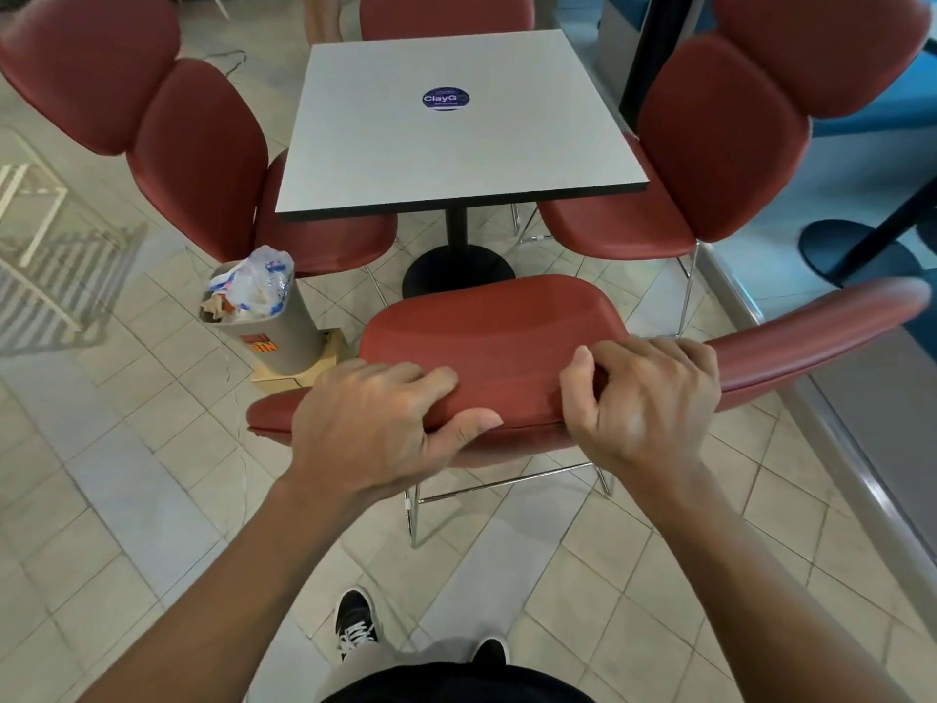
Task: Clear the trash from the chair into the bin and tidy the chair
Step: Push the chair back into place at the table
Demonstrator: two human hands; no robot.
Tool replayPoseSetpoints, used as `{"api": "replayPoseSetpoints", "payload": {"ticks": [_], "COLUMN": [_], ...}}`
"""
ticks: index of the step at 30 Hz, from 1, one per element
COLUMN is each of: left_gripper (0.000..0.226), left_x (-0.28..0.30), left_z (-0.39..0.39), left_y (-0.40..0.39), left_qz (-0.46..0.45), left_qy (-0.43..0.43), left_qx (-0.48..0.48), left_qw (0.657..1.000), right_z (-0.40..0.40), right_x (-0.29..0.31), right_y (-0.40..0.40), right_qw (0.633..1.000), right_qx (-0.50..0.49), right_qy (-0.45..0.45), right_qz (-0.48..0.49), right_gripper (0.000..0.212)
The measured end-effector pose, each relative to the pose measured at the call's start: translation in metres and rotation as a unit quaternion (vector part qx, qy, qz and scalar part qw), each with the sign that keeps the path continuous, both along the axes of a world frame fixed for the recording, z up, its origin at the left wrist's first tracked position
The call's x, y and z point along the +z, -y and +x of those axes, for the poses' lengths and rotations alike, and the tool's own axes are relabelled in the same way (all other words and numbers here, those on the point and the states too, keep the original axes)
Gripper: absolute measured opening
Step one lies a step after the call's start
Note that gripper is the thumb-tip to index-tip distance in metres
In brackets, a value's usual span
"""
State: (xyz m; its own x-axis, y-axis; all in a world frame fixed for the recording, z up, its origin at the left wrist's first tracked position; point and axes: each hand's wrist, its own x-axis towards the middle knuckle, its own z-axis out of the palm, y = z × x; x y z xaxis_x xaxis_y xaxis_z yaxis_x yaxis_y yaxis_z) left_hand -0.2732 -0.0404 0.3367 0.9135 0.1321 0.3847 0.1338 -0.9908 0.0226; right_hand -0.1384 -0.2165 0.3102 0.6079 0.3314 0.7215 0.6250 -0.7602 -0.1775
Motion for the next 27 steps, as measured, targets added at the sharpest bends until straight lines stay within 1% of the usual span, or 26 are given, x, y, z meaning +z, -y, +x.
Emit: {"api": "replayPoseSetpoints", "payload": {"ticks": [3, 5, 9, 11, 15, 19, 23, 27], "left_gripper": [0.069, 0.066, 0.05, 0.046, 0.047, 0.045, 0.048, 0.048], "left_x": [0.002, 0.006, 0.001, -0.003, -0.002, -0.006, -0.007, -0.007], "left_z": [0.005, 0.006, 0.007, 0.015, 0.03, 0.032, 0.037, 0.043], "left_y": [-0.012, -0.016, 0.012, 0.028, 0.019, 0.012, -0.004, -0.017], "left_qz": [-0.005, -0.018, -0.038, -0.044, -0.01, 0.015, 0.023, 0.03], "left_qy": [0.0, 0.001, 0.04, 0.049, 0.064, 0.079, 0.102, 0.115], "left_qx": [0.002, 0.016, 0.119, 0.144, 0.144, 0.116, 0.1, 0.106], "left_qw": [1.0, 1.0, 0.991, 0.987, 0.987, 0.99, 0.989, 0.987], "right_z": [0.001, 0.001, 0.0, 0.006, 0.018, 0.02, 0.024, 0.028], "right_x": [0.001, 0.003, 0.005, 0.01, 0.01, 0.006, 0.005, 0.003], "right_y": [-0.014, -0.019, -0.008, 0.001, -0.002, -0.01, -0.019, -0.033], "right_qw": [1.0, 1.0, 0.996, 0.993, 0.995, 0.998, 0.999, 0.999], "right_qx": [-0.008, -0.008, 0.03, 0.053, 0.05, 0.025, 0.024, 0.02], "right_qy": [0.0, -0.016, -0.067, -0.092, -0.06, -0.044, -0.036, -0.027], "right_qz": [0.006, 0.002, -0.044, -0.054, -0.056, -0.027, -0.007, 0.01], "right_gripper": [0.04, 0.041, 0.049, 0.05, 0.052, 0.046, 0.045, 0.043]}}
